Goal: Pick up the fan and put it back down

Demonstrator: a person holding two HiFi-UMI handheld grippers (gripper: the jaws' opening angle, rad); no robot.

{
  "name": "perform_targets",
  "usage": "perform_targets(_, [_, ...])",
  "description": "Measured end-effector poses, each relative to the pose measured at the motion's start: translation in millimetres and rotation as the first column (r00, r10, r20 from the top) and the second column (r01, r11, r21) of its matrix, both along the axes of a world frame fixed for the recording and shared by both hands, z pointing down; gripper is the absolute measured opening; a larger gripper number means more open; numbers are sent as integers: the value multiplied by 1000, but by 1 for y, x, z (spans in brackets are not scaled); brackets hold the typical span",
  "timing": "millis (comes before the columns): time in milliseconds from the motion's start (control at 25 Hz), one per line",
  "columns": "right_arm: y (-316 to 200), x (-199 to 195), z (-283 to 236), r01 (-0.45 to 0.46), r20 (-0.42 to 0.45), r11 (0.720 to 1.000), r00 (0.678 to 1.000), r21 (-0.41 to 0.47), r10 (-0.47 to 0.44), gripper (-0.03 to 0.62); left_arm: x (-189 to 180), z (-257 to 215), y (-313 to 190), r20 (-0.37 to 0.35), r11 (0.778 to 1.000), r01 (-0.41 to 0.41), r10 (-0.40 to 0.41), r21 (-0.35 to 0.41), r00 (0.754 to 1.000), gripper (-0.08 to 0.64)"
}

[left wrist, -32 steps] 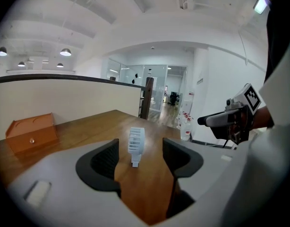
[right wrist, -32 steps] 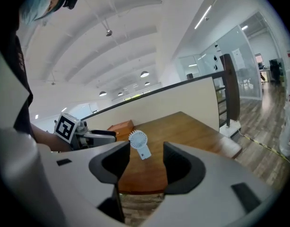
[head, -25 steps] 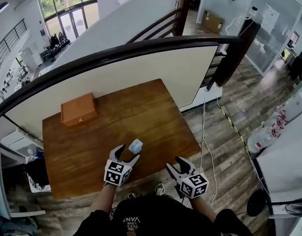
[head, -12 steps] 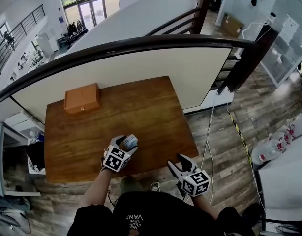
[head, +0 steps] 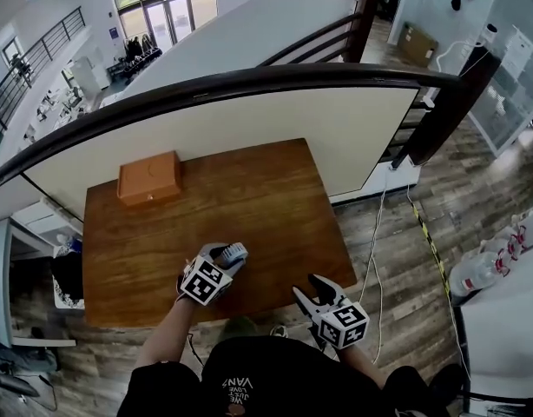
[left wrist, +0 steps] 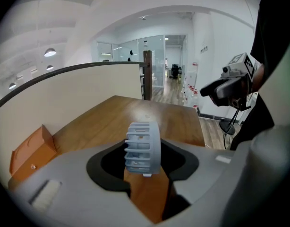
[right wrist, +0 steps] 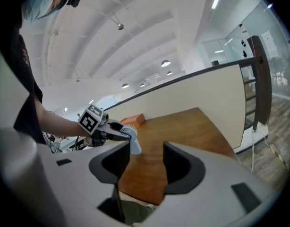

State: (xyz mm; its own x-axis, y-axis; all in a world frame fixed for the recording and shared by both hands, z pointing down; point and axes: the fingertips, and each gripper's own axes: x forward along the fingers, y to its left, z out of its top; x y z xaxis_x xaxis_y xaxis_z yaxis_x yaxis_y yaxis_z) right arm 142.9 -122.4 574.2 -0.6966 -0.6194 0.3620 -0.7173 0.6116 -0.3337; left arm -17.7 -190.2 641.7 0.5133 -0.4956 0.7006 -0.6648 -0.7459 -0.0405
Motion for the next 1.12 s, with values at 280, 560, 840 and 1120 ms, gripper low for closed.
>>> perform_targets(280, [-24, -30, 0, 50, 19, 999, 999, -9, -50, 187, -3, -57, -41, -26, 993, -95, 97, 73, 995, 193])
perform_targets(560, [-50, -54, -7, 46, 40, 999, 998, -22, -45, 187, -21, -93, -112, 31, 978, -159, 157, 134, 987, 193])
perform_targets(840, [-77, -69, 0, 5, 50, 999, 999, -42, -3, 187, -44, -113, -192, 80, 965, -195, 183, 177, 980, 193])
perform_targets(1120, [-97, -82, 16, -42, 44, 996, 998, -82, 45, 187, -64, -100, -261, 49, 966, -176, 170, 188, 984, 193])
